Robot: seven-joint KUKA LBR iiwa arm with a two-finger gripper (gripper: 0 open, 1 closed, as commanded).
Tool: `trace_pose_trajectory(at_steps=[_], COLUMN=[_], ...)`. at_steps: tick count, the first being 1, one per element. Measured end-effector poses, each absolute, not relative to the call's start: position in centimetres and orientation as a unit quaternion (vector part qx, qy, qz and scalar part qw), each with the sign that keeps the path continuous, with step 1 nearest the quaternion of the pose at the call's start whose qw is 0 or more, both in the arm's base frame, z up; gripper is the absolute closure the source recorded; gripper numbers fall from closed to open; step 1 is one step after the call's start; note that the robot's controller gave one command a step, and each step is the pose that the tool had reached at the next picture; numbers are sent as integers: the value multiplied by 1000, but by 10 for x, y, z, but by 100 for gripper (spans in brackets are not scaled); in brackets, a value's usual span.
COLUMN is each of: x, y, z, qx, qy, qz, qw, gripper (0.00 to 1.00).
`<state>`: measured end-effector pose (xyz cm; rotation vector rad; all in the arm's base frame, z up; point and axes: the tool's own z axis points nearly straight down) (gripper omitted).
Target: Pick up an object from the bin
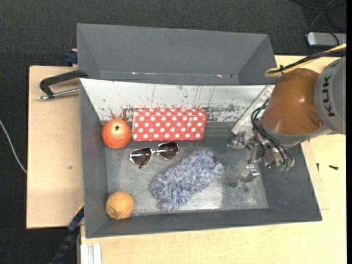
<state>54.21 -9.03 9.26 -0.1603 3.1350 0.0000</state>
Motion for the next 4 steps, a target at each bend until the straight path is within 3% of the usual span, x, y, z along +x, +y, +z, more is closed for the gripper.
trace_pose_trajectory(at_steps=[1,2,3,4], x=[549,541,545,560], y=[-44,-8,-1,-8], z=[124,110,91,75], qx=[-191,-150,-202,-76], qy=[982,989,979,997], qz=[-1,2,0,2], qw=[5,0,2,1], gripper=[0,0,0,100])
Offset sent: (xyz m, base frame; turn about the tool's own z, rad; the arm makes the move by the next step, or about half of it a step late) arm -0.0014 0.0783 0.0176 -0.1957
